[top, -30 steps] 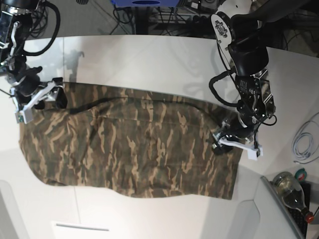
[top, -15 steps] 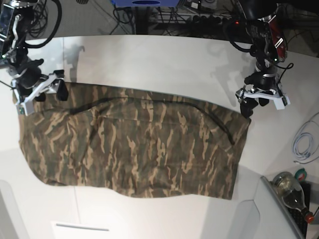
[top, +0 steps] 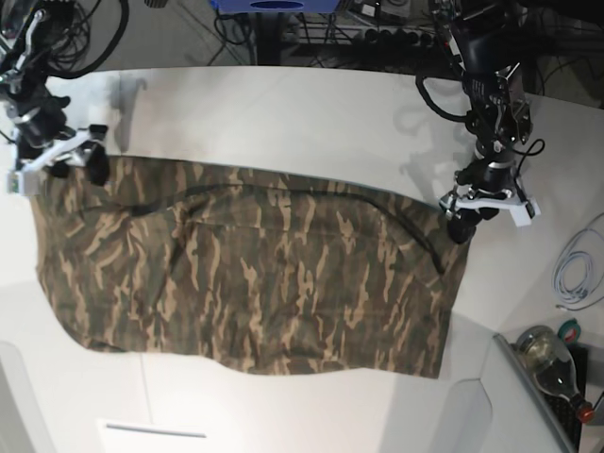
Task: Layout the t-shirt on the table in an organized manner, then fold the t-shirt properly
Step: 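Pull the folded edge taut between both grippers to straighten it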
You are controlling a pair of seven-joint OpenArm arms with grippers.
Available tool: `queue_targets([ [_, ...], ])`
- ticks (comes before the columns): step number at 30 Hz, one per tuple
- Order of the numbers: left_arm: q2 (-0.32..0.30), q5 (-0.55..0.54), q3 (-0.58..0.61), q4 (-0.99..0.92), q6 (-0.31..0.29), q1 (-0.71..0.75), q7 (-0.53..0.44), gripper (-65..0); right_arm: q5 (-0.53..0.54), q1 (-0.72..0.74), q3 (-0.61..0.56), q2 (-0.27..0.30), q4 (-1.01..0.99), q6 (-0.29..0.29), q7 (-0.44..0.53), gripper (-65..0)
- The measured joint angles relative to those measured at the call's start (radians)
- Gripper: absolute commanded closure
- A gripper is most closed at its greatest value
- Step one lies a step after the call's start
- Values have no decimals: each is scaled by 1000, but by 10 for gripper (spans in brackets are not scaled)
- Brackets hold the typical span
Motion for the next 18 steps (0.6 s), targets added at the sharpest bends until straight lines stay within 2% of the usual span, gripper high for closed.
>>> queue_targets([
  [2, -7, -3, 0, -35, 1, -29, -6, -451, 69, 16, 131, -39, -3, 21, -9, -468],
  [3, -10, -4, 0, -53, 1, -41, -7, -410, 101, 23, 182, -42, -6, 21, -30, -468],
  [6, -14, -5, 0, -72, 1, -43, -6, -197, 183, 41, 244, 0, -72, 21, -156, -470],
  [8, -11, -7, 0, -75, 1, -32, -3, -31, 209, 81, 269, 30, -170, 21, -190, -470],
  [9, -11, -5, 0, -77, 1, -29, 0, 0, 220, 105, 286, 37, -226, 23, -185, -470],
  [12, -11, -4, 0, -77, 1, -30, 2, 0, 218, 140, 338, 45, -327, 21, -188, -470],
  [16, -19, -5, 0, -77, 0, -27, 8, 0, 214, 159, 348, 113, -460, 22, -183, -470],
  [18, -20, -5, 0, -77, 0, -26, 8, 0, 219, 194, 348, 144, -533, 21, -137, -468],
])
